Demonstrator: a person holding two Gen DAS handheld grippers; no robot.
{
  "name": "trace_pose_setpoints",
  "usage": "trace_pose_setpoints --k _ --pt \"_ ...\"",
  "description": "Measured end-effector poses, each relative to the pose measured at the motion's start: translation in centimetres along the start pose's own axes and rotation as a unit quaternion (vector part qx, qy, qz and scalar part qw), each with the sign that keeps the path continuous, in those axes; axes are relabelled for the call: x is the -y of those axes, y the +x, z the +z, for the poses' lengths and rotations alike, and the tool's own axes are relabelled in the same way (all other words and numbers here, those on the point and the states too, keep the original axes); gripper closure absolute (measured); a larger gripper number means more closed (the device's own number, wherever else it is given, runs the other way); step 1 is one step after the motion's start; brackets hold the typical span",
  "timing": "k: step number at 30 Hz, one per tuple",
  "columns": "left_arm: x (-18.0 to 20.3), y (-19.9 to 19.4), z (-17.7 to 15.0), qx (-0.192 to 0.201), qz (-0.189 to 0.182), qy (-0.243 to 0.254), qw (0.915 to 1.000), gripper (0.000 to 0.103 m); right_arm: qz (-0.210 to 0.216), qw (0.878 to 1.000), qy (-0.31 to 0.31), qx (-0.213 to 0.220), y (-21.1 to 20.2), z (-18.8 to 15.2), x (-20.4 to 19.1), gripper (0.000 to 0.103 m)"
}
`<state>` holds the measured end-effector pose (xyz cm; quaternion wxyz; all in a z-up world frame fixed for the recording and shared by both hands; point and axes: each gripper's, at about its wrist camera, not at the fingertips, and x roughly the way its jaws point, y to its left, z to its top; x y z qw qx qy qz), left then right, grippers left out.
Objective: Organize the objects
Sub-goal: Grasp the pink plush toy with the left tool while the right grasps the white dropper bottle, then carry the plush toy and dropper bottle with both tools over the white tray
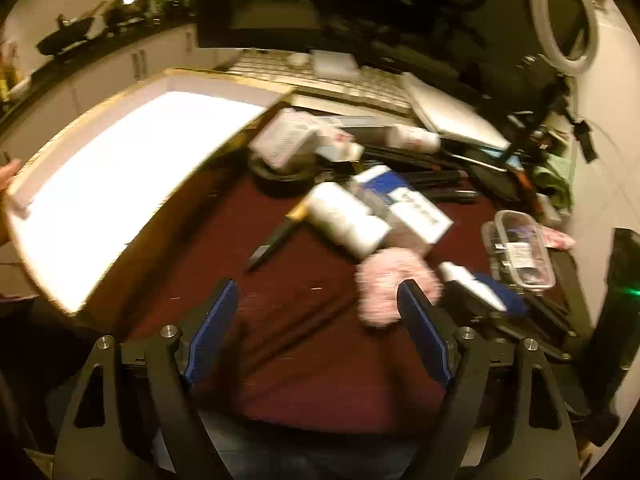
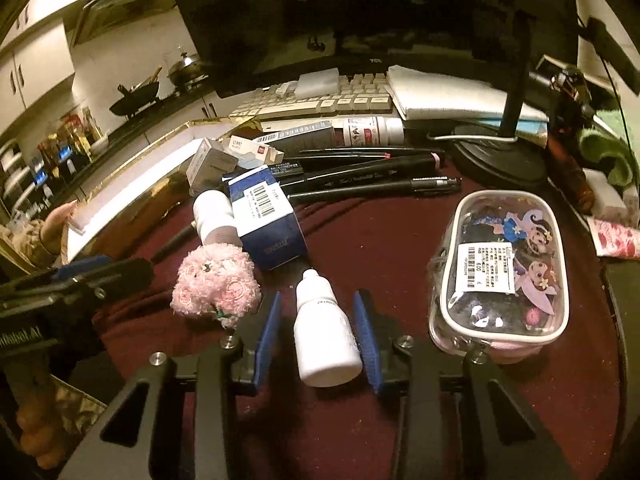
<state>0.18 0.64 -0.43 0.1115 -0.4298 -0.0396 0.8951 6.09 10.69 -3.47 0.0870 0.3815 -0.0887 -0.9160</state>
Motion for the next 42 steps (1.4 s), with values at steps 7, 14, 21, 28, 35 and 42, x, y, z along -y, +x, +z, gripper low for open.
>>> trace_pose_setpoints --k 7,14,21,28,35,42 --pt "2.0 1.7 -0.3 -0.037 -0.049 0.028 0.9977 0.021 0.031 0.999 0.011 0.006 -0.5 -0.3 1.2 0.065" --pt "2.3 3.8 0.3 -0.056 -0.07 0.012 0.9959 0.057 0.035 0.999 0.006 0.02 -0.7 -0.8 1.2 0.066" --pt "3.4 3.3 0.1 -0.044 -0.052 0.026 0.9974 0.077 0.055 0.998 0.025 0.016 -0.8 -0.3 1.8 0.077" --pt "2.7 0.8 -0.1 -0.023 -0.059 0.001 0.998 0.086 0.052 0.998 0.025 0.029 -1.5 0.1 1.2 0.077" --pt "0.8 -1.6 0.1 -0.012 -0.06 -0.022 0.9979 0.086 0.072 0.996 0.039 0.02 -1.5 0.4 1.1 0.077" --pt "-4.2 -4.0 0.2 0.019 -0.015 -0.074 0.997 0.086 0.071 0.997 0.037 0.02 -1.5 0.3 0.3 0.077"
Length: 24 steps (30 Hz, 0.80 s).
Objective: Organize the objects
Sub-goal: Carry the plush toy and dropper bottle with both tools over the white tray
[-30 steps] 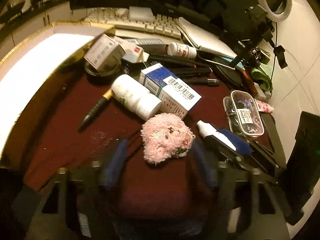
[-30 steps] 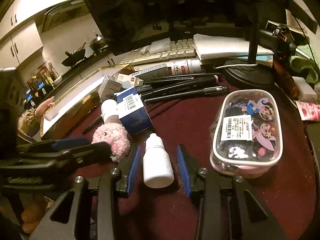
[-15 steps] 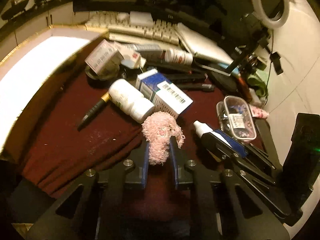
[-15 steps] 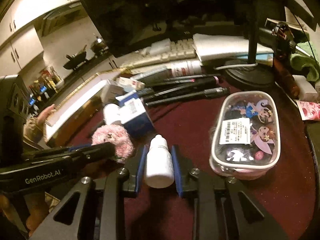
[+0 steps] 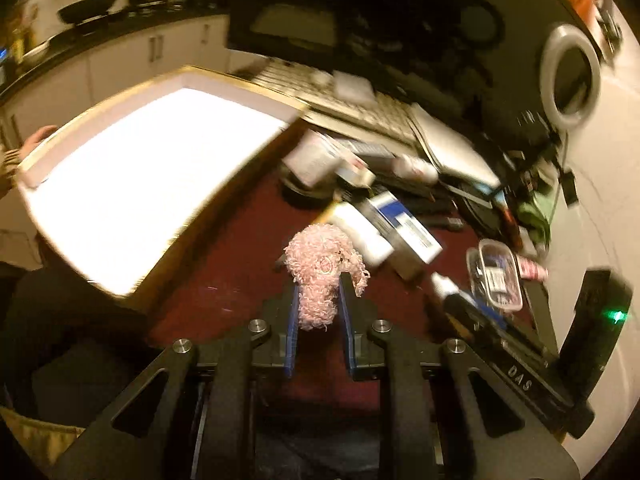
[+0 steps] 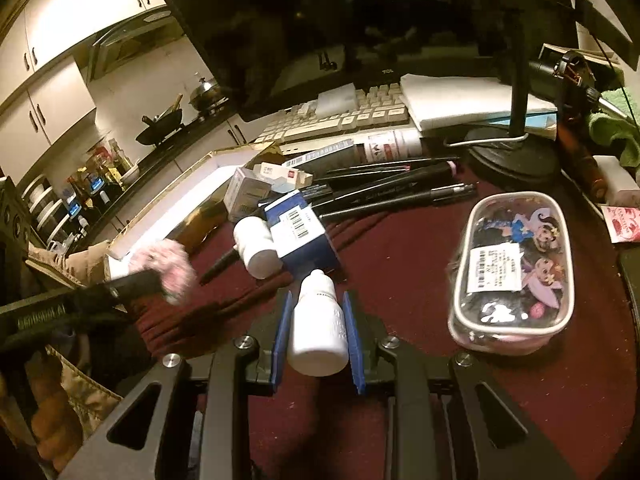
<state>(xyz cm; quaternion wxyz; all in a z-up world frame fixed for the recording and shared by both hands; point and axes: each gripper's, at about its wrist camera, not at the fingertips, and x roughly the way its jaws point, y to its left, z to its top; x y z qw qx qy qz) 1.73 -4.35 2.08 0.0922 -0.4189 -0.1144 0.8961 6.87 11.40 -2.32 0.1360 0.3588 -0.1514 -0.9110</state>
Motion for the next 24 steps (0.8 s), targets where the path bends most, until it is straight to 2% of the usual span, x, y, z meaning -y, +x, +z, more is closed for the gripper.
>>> trace_pose_setpoints --k 4,7,9,11,13,16,18,21,24 --pt "-1.6 -0.9 1.4 0.012 0.012 -0.017 0.9997 0.086 0.015 1.0 0.005 -0.015 0.7 0.0 -0.3 0.077" --pt "-2.7 -1.8 2.6 0.035 0.025 -0.027 0.9987 0.086 0.02 1.0 -0.008 -0.008 0.4 0.6 -1.1 0.077" --pt "-3.5 -2.0 3.6 0.03 0.03 -0.049 0.9979 0.086 0.026 1.0 -0.016 0.0 0.1 0.7 -1.6 0.077" --pt "-3.9 -2.2 4.2 0.033 0.033 -0.051 0.9976 0.086 0.044 0.999 -0.008 -0.012 0.2 0.8 -1.9 0.077" --pt "-4.2 -2.7 4.4 0.054 0.064 -0.05 0.9952 0.086 0.061 0.998 -0.009 -0.01 0.1 0.6 -2.2 0.077" --pt "-4.9 -2.8 4.8 0.058 0.063 -0.054 0.9948 0.086 0.062 0.998 -0.006 -0.018 0.3 0.5 -2.6 0.077" --pt "-5.6 -2.8 4.9 0.073 0.089 -0.051 0.9921 0.086 0.06 0.998 -0.013 -0.012 0.1 0.4 -2.9 0.077" --pt "-6.8 -2.4 5.2 0.066 0.079 -0.072 0.992 0.086 0.045 0.999 -0.029 -0.003 -0.4 0.1 -3.9 0.077" --pt "-7.0 -2.0 5.4 0.072 0.085 -0.065 0.9916 0.086 0.059 0.998 -0.038 -0.002 -0.5 0.0 -4.8 0.077"
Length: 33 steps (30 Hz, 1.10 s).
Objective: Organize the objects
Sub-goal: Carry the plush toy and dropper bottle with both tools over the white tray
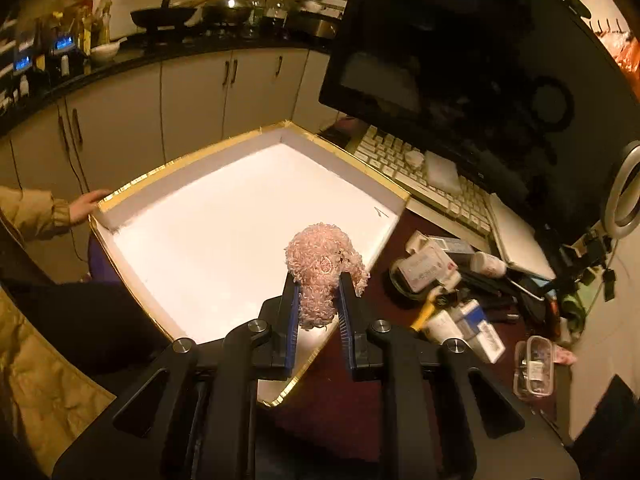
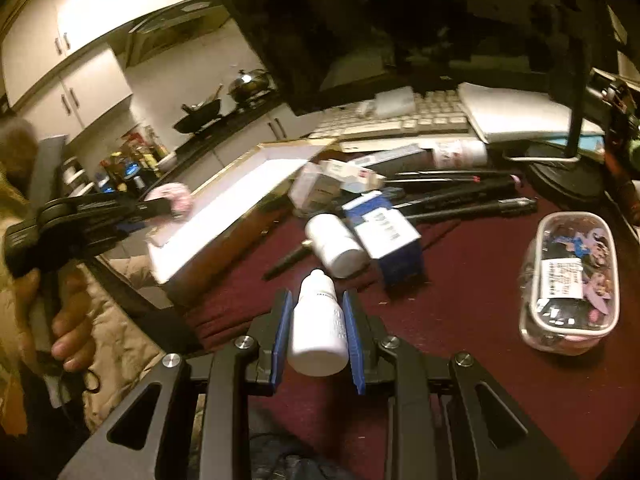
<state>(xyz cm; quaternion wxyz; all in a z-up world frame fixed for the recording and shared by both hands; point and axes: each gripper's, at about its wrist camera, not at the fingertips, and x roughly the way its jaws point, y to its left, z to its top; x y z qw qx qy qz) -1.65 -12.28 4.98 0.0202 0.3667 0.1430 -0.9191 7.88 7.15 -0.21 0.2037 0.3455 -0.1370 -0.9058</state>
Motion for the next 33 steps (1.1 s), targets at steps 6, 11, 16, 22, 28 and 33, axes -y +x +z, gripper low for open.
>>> trace_pose_setpoints --k 6,11,16,22,28,33 --pt "-1.7 1.3 0.5 -0.012 -0.01 -0.016 0.9998 0.086 -0.005 0.999 -0.024 -0.033 2.4 0.2 -1.9 0.077" --pt "-4.1 2.1 0.7 -0.015 -0.021 -0.037 0.999 0.086 -0.008 0.997 -0.074 -0.028 3.7 2.6 -4.6 0.077" --pt "-7.5 2.3 0.9 0.002 -0.029 -0.07 0.9971 0.086 0.002 0.995 -0.096 -0.038 7.3 5.4 -7.1 0.077" --pt "-9.9 4.5 1.7 -0.008 -0.035 -0.087 0.9956 0.086 0.025 0.992 -0.11 -0.06 12.1 7.4 -10.1 0.077" --pt "-10.5 5.6 1.9 -0.002 -0.053 -0.072 0.9959 0.086 0.036 0.99 -0.114 -0.076 16.4 8.7 -12.7 0.077" --pt "-11.9 6.4 2.2 -0.002 -0.063 -0.083 0.9945 0.086 0.012 0.989 -0.124 -0.076 19.1 9.2 -13.4 0.077"
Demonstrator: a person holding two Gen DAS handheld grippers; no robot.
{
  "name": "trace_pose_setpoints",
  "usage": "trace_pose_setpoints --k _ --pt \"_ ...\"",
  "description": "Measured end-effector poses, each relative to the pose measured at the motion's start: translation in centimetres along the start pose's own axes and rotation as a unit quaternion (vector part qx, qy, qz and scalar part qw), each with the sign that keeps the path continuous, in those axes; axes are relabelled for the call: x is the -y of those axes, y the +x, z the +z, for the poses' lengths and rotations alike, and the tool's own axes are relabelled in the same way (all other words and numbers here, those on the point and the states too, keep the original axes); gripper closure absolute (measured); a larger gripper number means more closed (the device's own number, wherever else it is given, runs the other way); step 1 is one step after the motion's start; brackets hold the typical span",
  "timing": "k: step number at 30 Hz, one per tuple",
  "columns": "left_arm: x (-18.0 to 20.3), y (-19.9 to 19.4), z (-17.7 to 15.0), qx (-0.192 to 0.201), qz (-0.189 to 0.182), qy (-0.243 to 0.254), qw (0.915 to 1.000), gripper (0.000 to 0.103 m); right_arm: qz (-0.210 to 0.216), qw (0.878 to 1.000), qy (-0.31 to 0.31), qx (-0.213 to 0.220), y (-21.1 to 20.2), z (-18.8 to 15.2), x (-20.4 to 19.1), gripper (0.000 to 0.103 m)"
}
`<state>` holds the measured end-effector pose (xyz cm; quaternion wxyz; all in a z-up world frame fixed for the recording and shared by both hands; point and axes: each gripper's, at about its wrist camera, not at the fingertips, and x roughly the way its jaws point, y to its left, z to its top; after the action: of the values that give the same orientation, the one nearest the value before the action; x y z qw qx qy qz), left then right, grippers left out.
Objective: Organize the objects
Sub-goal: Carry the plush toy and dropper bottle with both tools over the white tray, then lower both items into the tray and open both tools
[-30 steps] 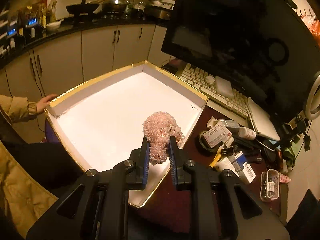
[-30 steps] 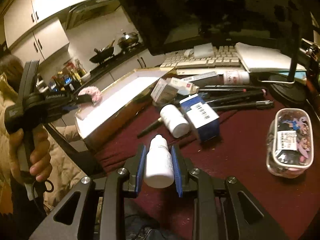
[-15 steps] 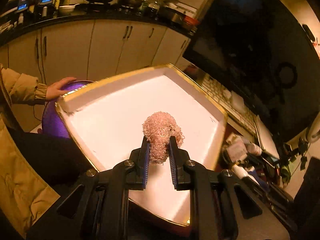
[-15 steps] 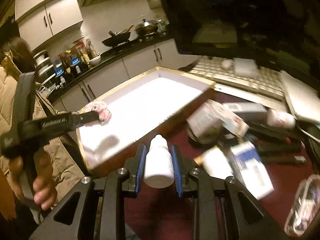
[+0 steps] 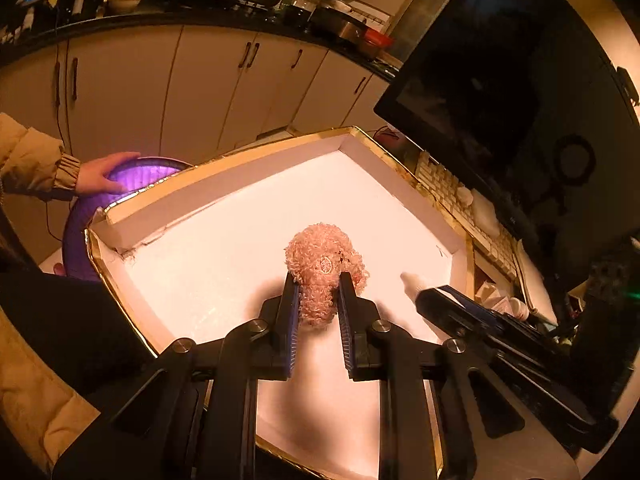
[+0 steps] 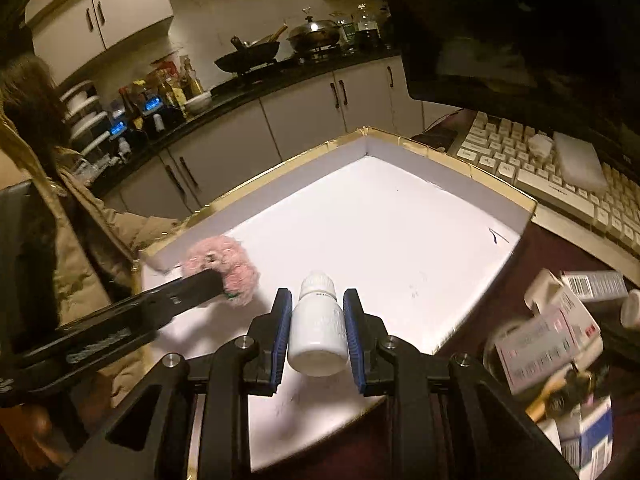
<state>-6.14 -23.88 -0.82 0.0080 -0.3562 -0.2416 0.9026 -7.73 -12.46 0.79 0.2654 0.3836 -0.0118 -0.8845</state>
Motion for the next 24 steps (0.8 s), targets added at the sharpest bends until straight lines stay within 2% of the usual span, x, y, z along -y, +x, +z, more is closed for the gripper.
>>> trace_pose_setpoints --k 3,6,12,17,20,24 --pt "-0.1 0.3 0.2 -0.004 0.001 0.002 1.0 0.086 -0.013 1.0 -0.006 -0.007 1.5 0.3 0.0 0.077" --pt "-0.2 0.5 0.3 -0.007 0.003 0.002 1.0 0.086 -0.007 1.0 -0.002 -0.017 2.5 0.2 0.3 0.077" --pt "0.5 1.3 0.1 -0.013 0.036 0.028 0.9989 0.086 -0.002 1.0 -0.013 -0.011 2.5 0.1 0.1 0.077" --pt "0.3 1.4 0.1 -0.019 0.038 0.022 0.9989 0.086 -0.006 1.0 -0.02 -0.007 2.5 0.0 -0.1 0.077" --pt "0.6 1.4 0.1 -0.023 0.036 0.031 0.9986 0.082 0.002 1.0 -0.012 -0.008 2.6 0.2 0.1 0.077" --pt "1.0 0.7 0.0 -0.027 0.029 0.029 0.9988 0.068 0.01 1.0 -0.003 -0.008 2.5 0.3 0.4 0.076"
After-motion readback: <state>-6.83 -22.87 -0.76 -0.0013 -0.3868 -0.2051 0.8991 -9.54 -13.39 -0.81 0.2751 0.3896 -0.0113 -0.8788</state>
